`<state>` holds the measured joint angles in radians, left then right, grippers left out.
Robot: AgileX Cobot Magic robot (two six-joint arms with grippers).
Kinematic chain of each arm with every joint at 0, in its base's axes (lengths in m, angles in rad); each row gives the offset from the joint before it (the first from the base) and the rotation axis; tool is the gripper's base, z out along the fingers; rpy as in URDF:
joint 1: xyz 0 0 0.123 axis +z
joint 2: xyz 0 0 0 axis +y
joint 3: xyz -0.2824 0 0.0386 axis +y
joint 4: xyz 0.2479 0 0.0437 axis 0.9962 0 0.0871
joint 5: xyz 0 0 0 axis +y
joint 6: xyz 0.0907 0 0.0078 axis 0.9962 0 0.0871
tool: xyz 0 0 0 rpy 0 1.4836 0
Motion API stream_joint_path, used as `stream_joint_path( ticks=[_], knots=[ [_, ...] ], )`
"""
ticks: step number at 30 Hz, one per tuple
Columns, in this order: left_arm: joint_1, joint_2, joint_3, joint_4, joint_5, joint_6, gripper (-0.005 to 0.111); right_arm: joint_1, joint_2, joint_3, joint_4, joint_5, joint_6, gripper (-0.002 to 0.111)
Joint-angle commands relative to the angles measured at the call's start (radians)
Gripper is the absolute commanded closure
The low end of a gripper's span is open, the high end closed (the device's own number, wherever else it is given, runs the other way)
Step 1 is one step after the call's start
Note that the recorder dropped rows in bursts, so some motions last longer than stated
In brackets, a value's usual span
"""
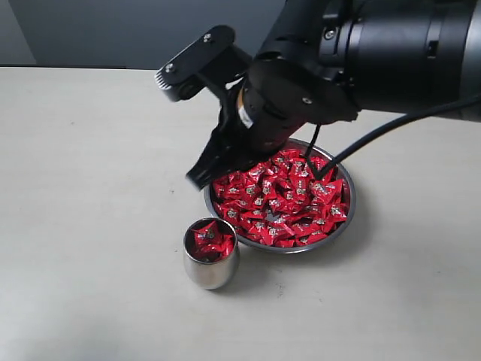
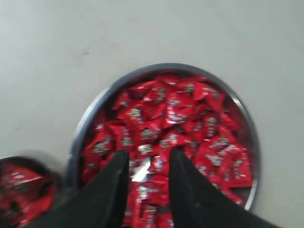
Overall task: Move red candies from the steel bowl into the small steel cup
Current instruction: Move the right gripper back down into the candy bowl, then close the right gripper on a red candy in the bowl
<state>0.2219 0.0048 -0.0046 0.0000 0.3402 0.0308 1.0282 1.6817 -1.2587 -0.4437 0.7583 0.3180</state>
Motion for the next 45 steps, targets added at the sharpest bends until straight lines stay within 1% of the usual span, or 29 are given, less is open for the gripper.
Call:
stream_joint_path(
  ticks=[1, 4, 7, 9, 11, 12, 14, 21, 24, 45],
  knots=[
    [-0.005, -0.005, 0.005, -0.006, -0.01, -0.001, 0.106, -0.095, -0.008, -0.005, -0.127, 0.012, 0.112, 0.079],
    [-0.005, -0.005, 0.005, -0.006, -0.01, -0.001, 0.106, -0.156, 0.01, -0.005, -0.107, -0.002, 0.112, 0.079],
    [-0.005, -0.005, 0.005, -0.006, -0.01, -0.001, 0.106, -0.201, 0.063, -0.003, -0.027, -0.009, 0.105, 0.079],
    [-0.005, -0.005, 0.005, -0.006, -0.01, -0.001, 0.106, -0.201, 0.097, -0.003, -0.014, -0.002, 0.078, 0.079],
    [-0.005, -0.005, 0.005, -0.006, -0.01, -0.001, 0.106, -0.2, 0.136, -0.003, 0.027, -0.002, 0.033, 0.079],
    [-0.005, -0.005, 0.005, -0.006, -0.01, -0.001, 0.106, -0.2, 0.174, -0.003, 0.081, -0.004, -0.005, 0.079],
    [-0.005, -0.005, 0.005, -0.006, -0.01, -0.001, 0.106, -0.2, 0.216, -0.003, 0.095, 0.003, -0.031, 0.079],
    [-0.005, -0.005, 0.005, -0.006, -0.01, -0.001, 0.106, -0.2, 0.276, -0.003, 0.087, 0.017, -0.035, 0.077],
    [-0.005, -0.005, 0.005, -0.006, -0.01, -0.001, 0.106, -0.2, 0.3, -0.003, 0.087, 0.017, -0.042, 0.072],
    [-0.005, -0.005, 0.005, -0.006, -0.01, -0.001, 0.106, -0.2, 0.354, -0.003, 0.089, 0.017, -0.042, 0.072]
  ],
)
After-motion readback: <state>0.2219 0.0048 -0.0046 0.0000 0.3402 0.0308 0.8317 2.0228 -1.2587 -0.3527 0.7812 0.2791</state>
